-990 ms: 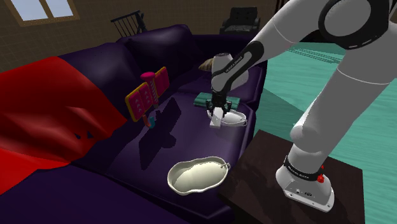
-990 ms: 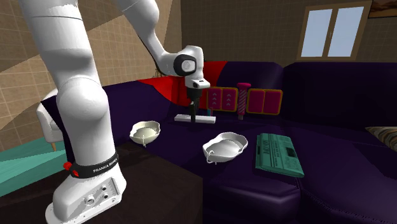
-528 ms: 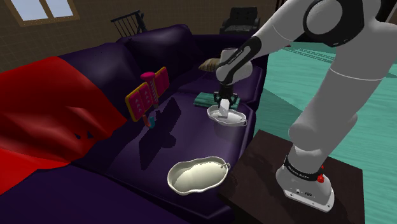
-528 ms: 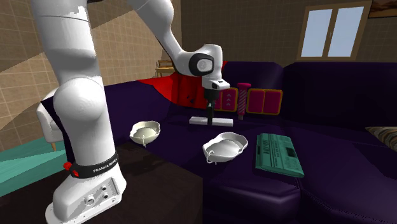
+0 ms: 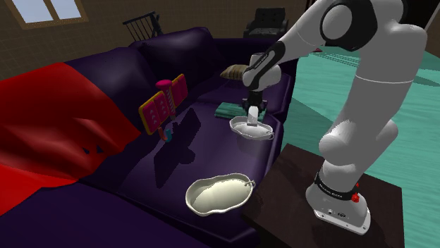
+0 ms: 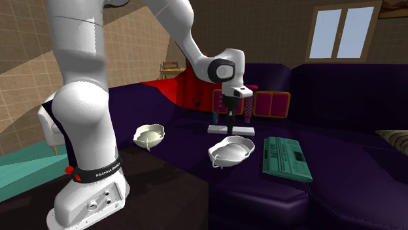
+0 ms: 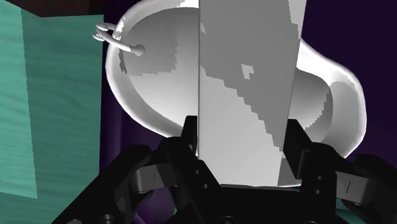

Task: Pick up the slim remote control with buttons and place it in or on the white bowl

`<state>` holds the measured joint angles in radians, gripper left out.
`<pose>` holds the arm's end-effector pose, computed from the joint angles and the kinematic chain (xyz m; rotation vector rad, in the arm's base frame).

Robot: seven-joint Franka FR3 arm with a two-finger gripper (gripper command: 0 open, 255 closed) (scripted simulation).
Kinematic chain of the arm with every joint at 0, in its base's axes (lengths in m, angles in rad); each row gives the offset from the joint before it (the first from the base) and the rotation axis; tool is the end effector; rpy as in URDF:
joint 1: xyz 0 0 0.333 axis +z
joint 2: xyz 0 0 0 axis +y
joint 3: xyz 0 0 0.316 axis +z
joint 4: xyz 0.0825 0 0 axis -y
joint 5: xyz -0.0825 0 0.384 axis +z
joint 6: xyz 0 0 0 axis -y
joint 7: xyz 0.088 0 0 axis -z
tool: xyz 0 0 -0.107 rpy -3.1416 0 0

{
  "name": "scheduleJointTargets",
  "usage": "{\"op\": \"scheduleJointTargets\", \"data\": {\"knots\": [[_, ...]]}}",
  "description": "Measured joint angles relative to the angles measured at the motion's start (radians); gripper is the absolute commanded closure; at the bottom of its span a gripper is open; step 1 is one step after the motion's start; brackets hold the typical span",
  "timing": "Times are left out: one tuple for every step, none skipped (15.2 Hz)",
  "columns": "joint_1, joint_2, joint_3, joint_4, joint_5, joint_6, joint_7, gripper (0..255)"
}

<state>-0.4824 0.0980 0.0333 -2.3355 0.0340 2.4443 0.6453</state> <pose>0.4636 -0.2233 0.2954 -2.6391 1.6556 -0.0129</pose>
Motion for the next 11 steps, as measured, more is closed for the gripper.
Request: {"op": "scheduleJointTargets", "data": {"knots": [[-0.001,0.011,-0.001,-0.002,0.0,0.013,-0.003,255],[-0.001,0.025,-0.001,-0.004,0.0,0.028,-0.003,255],[-0.001,0.032,-0.001,-0.009,0.0,0.041,-0.004,255],[-0.001,0.042,-0.001,-0.011,0.0,0.053,-0.003,255],[0.0,0.054,0.0,-0.011,0.0,0.065,-0.002,255],[0.0,0.062,0.0,-0.015,0.0,0.076,-0.002,255],[0.001,0.075,0.0,-0.015,0.0,0.09,-0.001,255],[0.0,0.086,-0.001,-0.017,0.0,0.103,-0.004,255],[0.001,0.099,0.0,-0.017,0.0,0.116,-0.002,255],[0.001,0.108,0.0,-0.02,0.0,0.129,-0.002,255],[0.002,0.119,0.0,-0.021,0.0,0.139,-0.002,255]]}}
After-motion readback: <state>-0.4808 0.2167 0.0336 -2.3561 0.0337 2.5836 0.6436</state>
